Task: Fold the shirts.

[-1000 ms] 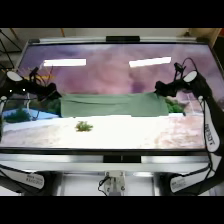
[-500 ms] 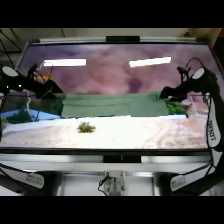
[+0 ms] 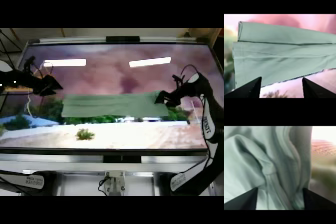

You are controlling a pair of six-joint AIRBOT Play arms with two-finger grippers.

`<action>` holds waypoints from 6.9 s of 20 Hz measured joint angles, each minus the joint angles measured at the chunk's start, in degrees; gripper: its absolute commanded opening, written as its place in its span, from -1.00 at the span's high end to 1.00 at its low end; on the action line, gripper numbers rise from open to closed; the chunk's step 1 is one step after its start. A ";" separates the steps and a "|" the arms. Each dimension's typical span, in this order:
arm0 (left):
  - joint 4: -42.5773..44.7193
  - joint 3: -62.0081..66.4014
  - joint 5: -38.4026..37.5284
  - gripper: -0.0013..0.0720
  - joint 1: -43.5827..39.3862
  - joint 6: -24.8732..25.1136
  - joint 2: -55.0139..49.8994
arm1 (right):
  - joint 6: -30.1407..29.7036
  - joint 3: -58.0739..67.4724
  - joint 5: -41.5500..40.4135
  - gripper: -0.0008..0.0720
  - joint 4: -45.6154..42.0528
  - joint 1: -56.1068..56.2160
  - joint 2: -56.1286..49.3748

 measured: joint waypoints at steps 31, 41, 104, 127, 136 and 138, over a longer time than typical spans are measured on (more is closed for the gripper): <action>-45.79 -8.96 35.41 0.89 -46.75 13.20 -13.55 | 11.21 1.95 22.58 0.80 10.82 0.35 39.93; -20.33 -8.48 19.69 0.88 -12.04 5.18 13.97 | 11.37 1.95 5.44 0.80 7.82 24.02 23.15; -16.68 -16.61 10.91 0.88 3.98 5.64 36.17 | 8.28 13.99 12.70 0.80 -10.56 -23.63 19.74; -16.65 -16.61 10.10 0.88 3.93 5.62 36.17 | 10.69 -36.35 6.32 -0.68 -31.78 -41.72 31.01; -10.03 -15.78 9.73 0.89 -0.63 6.19 33.46 | 11.72 -10.91 15.96 -0.68 -33.92 -35.67 30.99; 1.20 -13.11 7.61 0.89 -6.19 1.92 30.18 | 11.96 -2.99 13.22 -0.68 -31.52 -28.17 31.01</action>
